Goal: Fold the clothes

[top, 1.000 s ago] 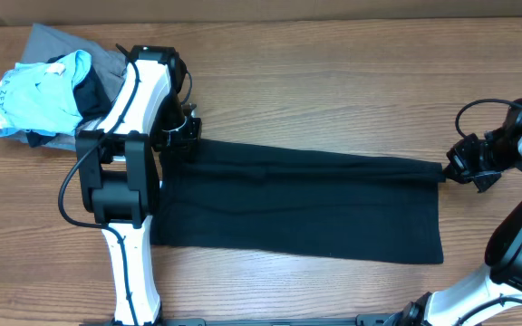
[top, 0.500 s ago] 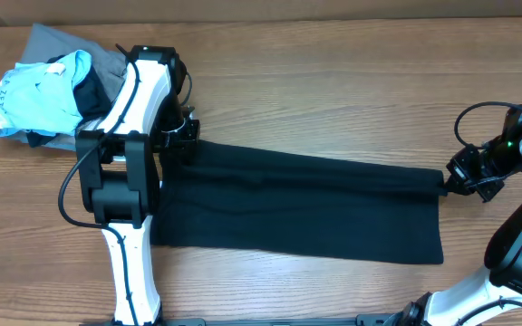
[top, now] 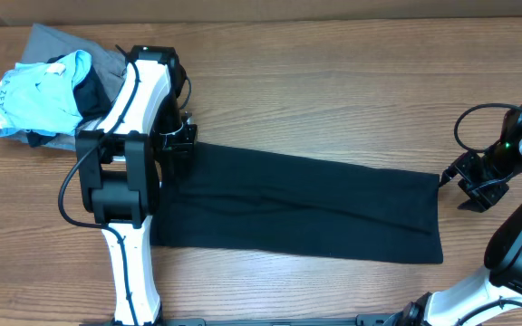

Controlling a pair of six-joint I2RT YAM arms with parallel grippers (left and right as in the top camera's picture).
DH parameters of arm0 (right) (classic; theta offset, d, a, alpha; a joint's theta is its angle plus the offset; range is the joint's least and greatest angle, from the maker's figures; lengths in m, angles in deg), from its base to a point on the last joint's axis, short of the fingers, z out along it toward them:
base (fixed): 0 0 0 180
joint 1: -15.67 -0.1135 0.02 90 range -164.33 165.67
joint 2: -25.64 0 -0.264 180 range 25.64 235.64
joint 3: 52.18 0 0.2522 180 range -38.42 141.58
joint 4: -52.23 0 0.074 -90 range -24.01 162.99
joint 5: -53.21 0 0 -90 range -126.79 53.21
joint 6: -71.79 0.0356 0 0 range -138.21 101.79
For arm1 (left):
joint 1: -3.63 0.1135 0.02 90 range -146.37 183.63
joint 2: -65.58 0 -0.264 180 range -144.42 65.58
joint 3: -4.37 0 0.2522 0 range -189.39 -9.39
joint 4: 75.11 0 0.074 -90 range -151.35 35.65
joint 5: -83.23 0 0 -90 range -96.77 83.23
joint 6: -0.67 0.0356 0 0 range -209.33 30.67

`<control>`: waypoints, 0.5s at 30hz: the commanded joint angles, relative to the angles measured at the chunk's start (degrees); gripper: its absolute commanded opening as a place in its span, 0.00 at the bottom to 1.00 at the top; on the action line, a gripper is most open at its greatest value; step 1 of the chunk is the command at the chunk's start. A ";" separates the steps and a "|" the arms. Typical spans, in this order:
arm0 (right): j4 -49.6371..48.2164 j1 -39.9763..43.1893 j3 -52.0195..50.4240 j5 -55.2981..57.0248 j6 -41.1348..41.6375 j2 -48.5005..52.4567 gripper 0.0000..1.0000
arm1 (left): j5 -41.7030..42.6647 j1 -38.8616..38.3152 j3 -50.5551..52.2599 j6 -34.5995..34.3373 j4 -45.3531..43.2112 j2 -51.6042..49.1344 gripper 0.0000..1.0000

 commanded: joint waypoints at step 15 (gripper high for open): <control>-11.52 3.08 -10.23 -3.58 -4.15 -1.75 0.71 | -0.35 0.61 0.00 2.38 -4.57 14.60 0.38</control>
